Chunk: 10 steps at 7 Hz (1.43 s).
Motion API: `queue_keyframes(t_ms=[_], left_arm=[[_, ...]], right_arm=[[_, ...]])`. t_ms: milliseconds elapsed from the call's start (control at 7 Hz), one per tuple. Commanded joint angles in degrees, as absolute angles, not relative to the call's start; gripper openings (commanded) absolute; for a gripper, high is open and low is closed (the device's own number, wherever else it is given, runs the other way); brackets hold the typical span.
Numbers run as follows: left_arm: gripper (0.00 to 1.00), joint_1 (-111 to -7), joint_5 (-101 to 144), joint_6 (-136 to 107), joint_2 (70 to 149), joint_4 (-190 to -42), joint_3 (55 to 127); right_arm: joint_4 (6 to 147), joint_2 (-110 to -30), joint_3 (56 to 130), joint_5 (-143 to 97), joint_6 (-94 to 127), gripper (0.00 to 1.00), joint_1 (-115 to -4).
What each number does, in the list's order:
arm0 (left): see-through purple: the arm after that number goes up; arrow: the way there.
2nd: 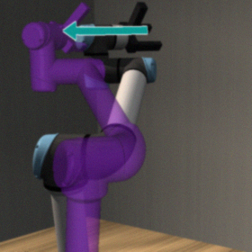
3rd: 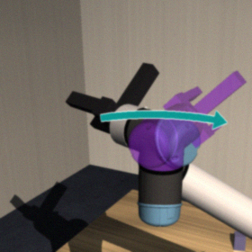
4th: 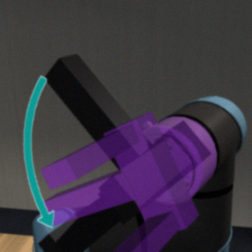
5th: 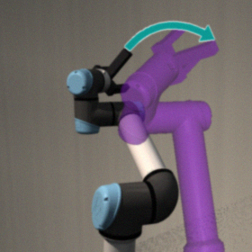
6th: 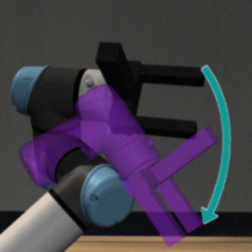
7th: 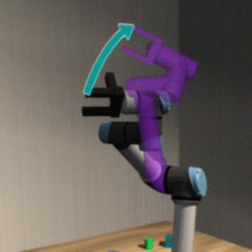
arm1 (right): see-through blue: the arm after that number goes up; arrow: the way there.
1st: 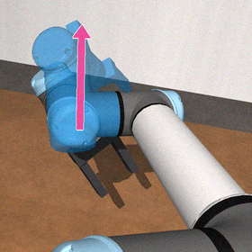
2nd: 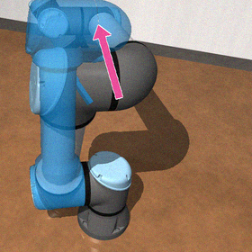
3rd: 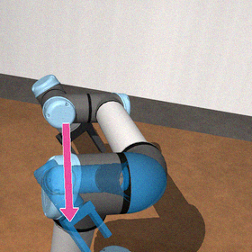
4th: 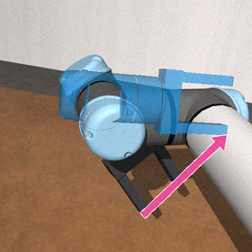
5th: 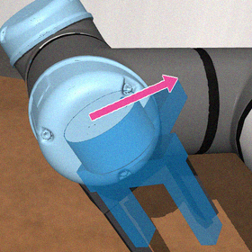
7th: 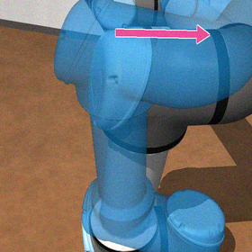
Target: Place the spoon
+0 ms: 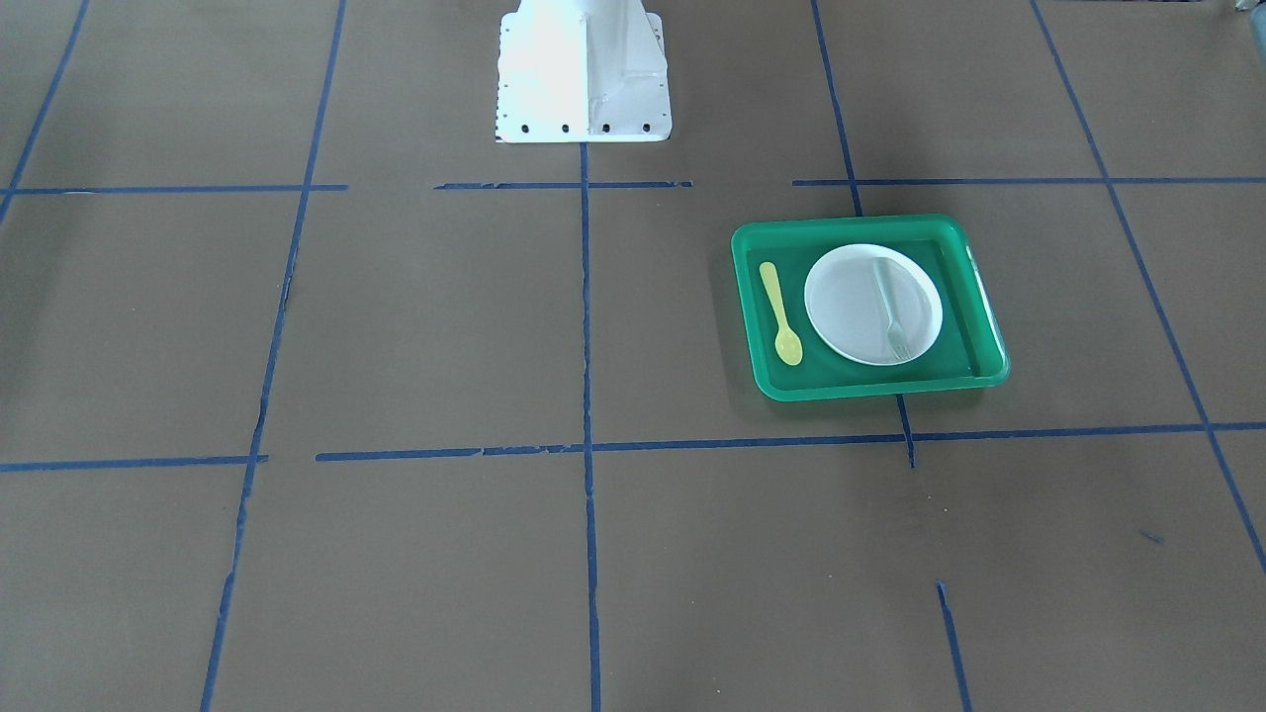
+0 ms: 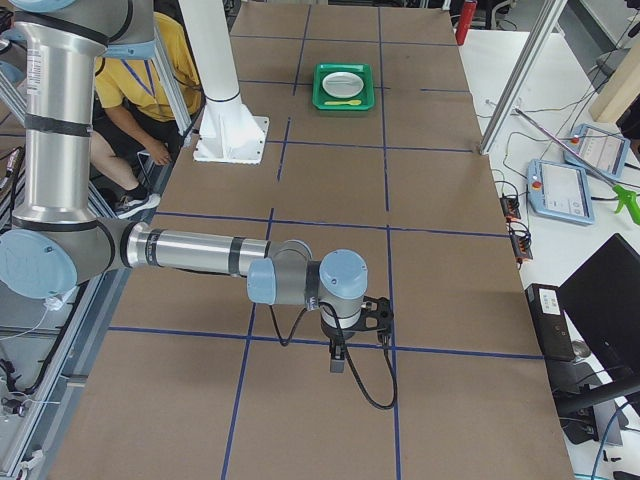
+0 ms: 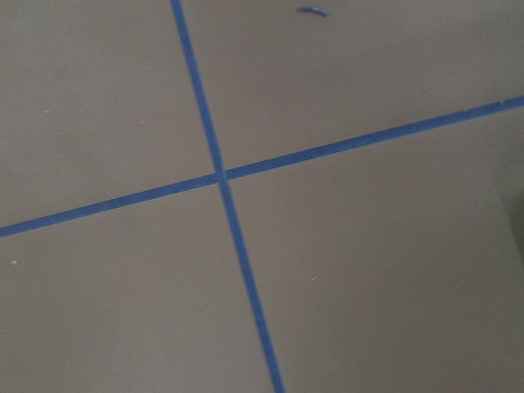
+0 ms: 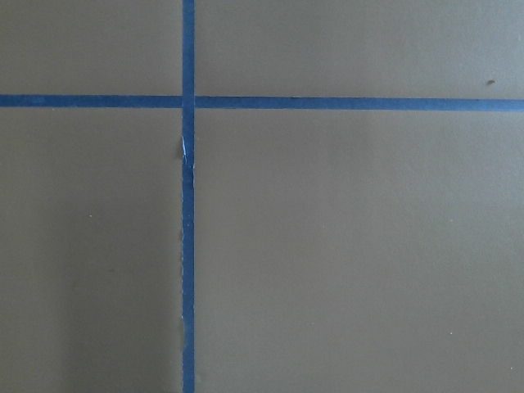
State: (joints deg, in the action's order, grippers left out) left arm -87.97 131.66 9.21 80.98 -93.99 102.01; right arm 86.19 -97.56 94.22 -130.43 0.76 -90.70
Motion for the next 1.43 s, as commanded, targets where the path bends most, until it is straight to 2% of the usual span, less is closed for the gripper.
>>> queue_keyframes(t_ms=[0, 429, 1286], left_arm=[[1.00, -90.1, 136.8, 12.2, 76.9, -94.0, 101.8], [1.00, -90.3, 126.7, 12.2, 78.1, -94.2, 101.3], [1.00, -90.3, 126.7, 12.3, 78.3, -94.2, 101.8]], right_arm=[[86.2, -97.6, 94.2, -130.4, 0.8, 1.00, -90.7], [86.2, -97.6, 94.2, -130.4, 0.8, 1.00, -90.7], [86.2, -97.6, 94.2, -130.4, 0.8, 1.00, -90.7]])
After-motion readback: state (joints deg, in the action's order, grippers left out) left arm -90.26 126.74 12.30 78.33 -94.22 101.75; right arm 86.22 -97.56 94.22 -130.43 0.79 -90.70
